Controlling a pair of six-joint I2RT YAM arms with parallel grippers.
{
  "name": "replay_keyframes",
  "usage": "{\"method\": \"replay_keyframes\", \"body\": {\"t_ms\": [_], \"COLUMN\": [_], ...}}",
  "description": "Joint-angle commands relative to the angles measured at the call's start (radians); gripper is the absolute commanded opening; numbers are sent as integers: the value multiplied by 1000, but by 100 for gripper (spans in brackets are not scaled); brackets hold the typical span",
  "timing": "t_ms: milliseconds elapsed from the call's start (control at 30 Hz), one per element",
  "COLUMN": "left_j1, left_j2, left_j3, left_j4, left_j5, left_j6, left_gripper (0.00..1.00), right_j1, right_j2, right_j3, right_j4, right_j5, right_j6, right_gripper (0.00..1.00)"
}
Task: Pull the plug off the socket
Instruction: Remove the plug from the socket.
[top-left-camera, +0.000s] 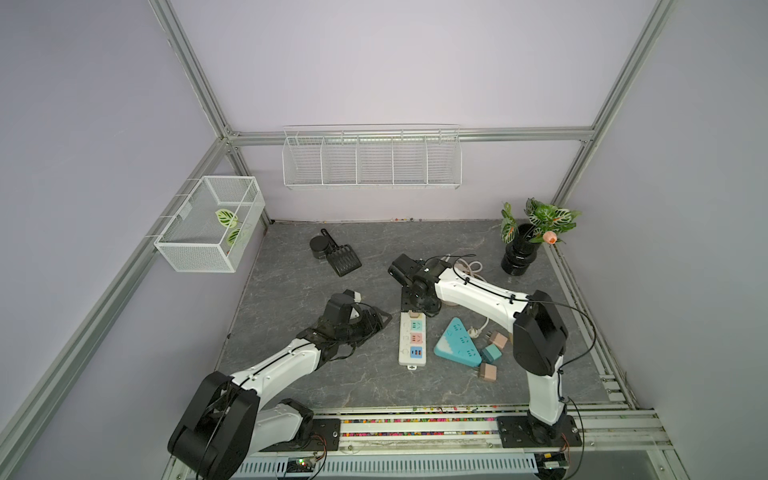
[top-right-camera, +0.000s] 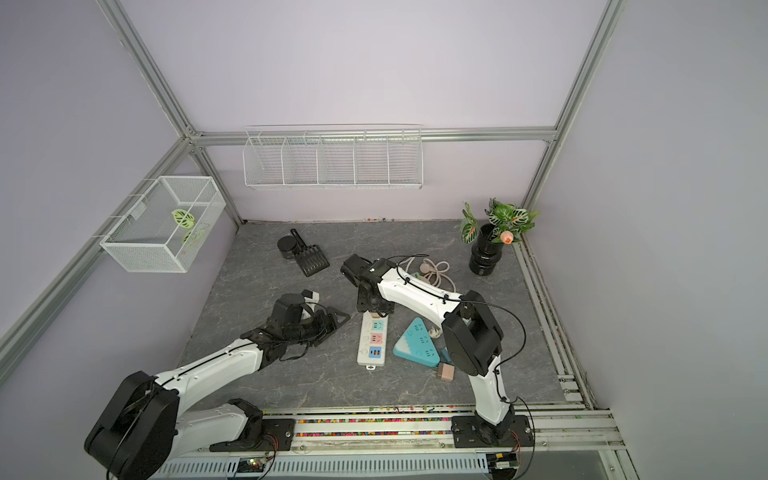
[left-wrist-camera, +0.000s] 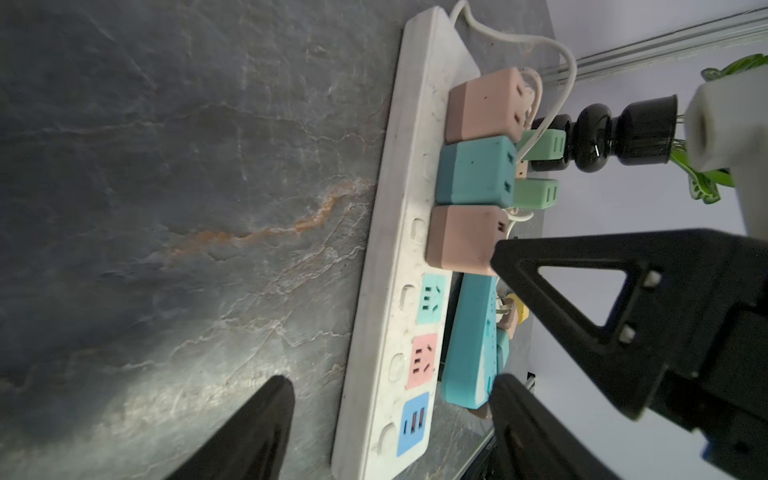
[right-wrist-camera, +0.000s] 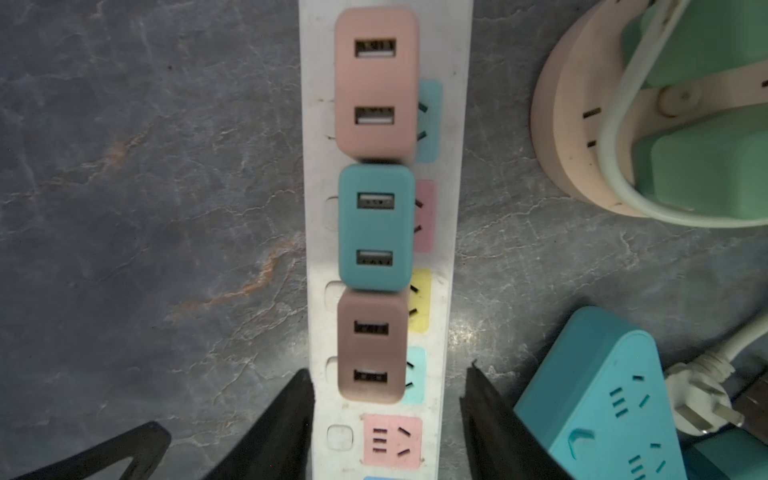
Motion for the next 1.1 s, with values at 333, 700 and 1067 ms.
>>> {"method": "replay_keyframes", "body": {"t_ms": [333,700,1067], "left_j1": [29,29,29], "left_j2": [314,465,609], "left_j3": [136,218,295], "left_j4": [84,3,-158], "left_j5": [286,234,174], "left_j6": [9,-26,-66], "left_gripper": [69,67,62], "right_j1": [-6,-19,-35], "right_j2": [126,137,127], "right_j3": [132,110,72], "right_j4": [-133,-93,-28], "right_j5": [36,-20,-89], "right_j6": [2,-17,-26], "right_gripper": [39,33,32]}}
